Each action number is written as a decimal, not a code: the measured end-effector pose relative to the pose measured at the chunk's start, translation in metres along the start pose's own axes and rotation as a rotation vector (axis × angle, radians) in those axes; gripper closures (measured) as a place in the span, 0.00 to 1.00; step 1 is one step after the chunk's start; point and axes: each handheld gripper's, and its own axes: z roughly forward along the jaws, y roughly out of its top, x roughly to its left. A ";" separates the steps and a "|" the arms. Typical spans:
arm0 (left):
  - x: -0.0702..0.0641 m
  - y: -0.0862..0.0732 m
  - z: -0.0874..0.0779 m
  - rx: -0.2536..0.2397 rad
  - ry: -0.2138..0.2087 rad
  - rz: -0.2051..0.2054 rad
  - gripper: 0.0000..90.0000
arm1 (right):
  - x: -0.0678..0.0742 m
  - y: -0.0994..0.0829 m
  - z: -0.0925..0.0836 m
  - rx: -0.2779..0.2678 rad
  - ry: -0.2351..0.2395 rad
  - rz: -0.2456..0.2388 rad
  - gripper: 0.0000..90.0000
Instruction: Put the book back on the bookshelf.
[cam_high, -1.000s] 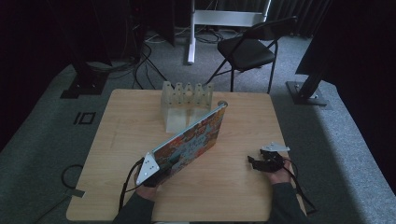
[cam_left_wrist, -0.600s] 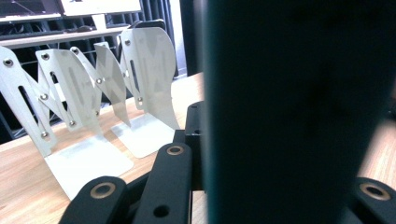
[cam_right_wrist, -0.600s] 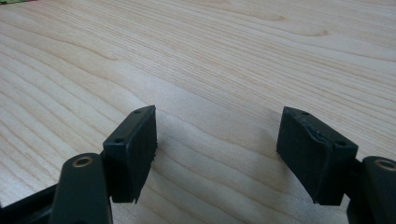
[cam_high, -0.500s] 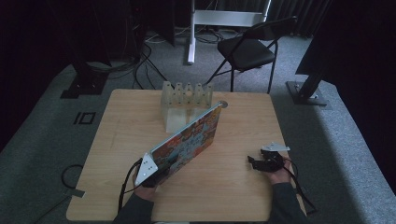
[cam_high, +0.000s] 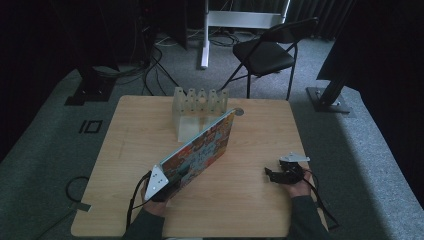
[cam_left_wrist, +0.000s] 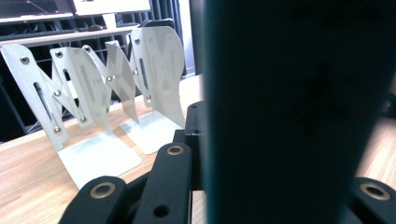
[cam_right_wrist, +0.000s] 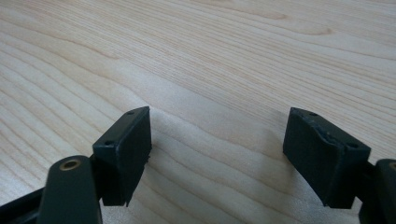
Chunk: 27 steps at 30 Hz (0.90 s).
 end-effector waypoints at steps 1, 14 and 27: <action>0.000 0.000 0.000 0.000 0.003 0.001 0.88 | 0.000 0.000 0.000 0.001 0.000 0.000 0.25; -0.002 0.000 -0.003 0.002 0.030 -0.003 0.88 | 0.000 0.000 0.000 0.002 0.005 -0.005 0.24; -0.001 -0.001 -0.005 0.005 0.062 -0.008 0.88 | 0.000 0.000 0.000 0.002 0.005 -0.005 0.24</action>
